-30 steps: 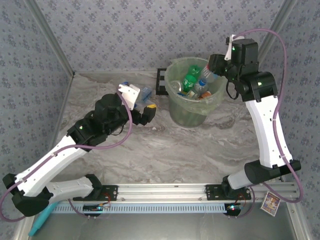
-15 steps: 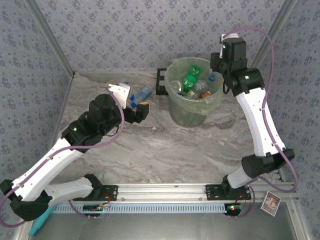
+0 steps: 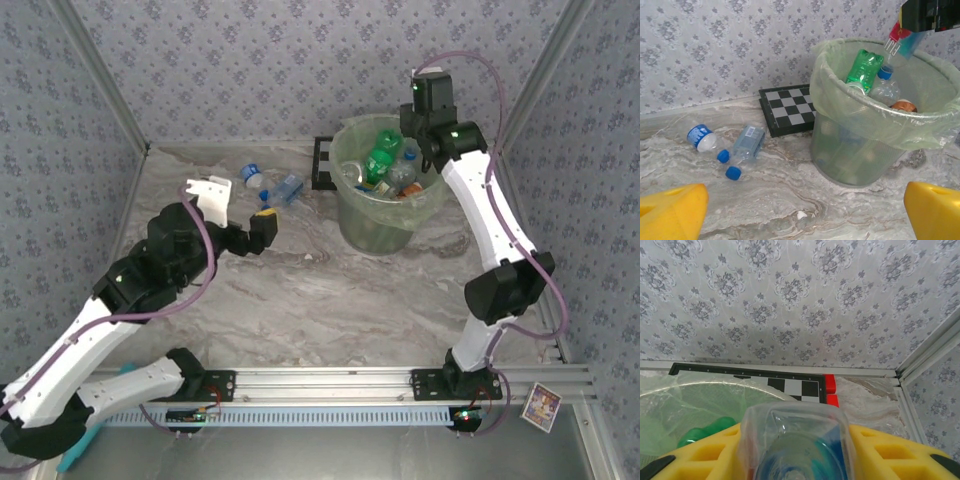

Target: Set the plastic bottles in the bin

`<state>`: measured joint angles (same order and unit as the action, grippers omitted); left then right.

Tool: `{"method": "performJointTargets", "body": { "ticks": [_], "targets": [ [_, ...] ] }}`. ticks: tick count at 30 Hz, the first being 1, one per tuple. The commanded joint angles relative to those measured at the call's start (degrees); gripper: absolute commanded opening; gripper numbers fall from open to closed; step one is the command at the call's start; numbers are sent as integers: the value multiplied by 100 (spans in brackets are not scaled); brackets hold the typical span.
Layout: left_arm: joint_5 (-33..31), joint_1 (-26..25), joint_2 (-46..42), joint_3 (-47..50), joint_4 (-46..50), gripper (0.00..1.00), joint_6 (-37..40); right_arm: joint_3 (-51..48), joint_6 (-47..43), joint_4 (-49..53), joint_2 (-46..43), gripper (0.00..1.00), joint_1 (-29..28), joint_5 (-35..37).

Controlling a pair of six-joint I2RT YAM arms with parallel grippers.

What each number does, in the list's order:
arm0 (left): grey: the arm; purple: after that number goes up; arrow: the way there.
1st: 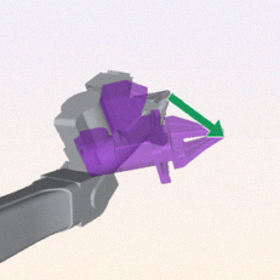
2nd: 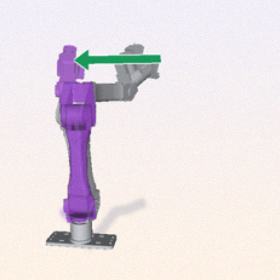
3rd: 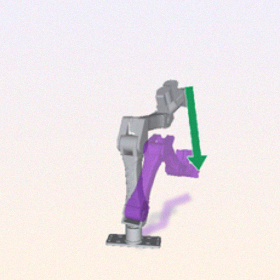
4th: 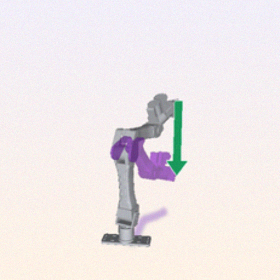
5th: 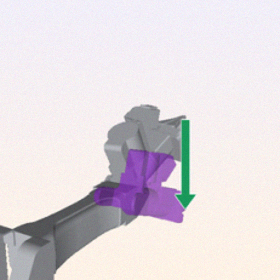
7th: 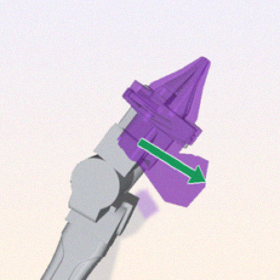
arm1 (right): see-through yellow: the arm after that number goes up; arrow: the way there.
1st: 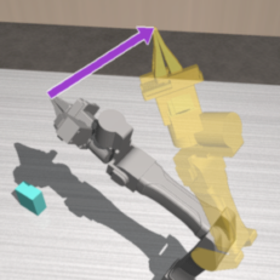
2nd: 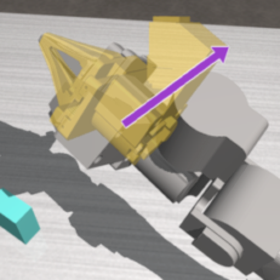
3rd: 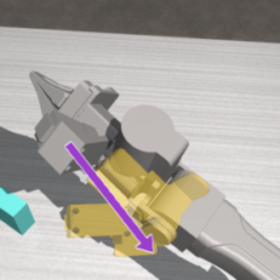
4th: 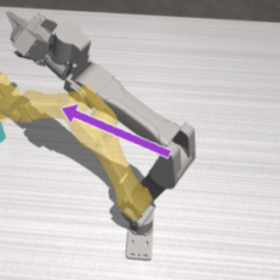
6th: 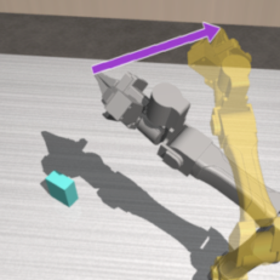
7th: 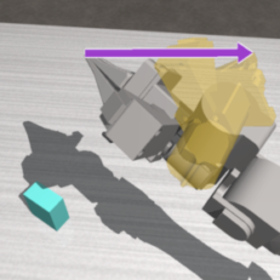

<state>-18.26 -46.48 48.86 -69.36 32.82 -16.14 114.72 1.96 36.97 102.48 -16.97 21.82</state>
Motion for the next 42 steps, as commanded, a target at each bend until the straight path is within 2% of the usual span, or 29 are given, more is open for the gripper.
{"method": "performJointTargets", "body": {
  "ticks": [1, 19, 25, 29, 35, 42],
  "targets": [
    [-218, 34, -130, 51, 146, 100, -64, 210, 268, -45, 186, 47, -16, -180],
    [-112, 97, -148, 195, 27, 100, -67, -599, 1148, 368, 242, 48, 78, -938],
    [-123, 111, -192, 195, 67, 100, -91, -345, 1040, 519, 248, 52, 75, -827],
    [-127, 122, -279, 239, 65, 100, -138, -119, 978, 436, 88, 47, 90, -767],
    [-127, 136, -348, 292, 34, 100, -219, -11, 1062, -80, -166, 47, 176, -807],
    [-105, 134, -395, 318, 82, 100, -258, -59, 1068, -206, 50, 47, 197, -920]
  ]
}}
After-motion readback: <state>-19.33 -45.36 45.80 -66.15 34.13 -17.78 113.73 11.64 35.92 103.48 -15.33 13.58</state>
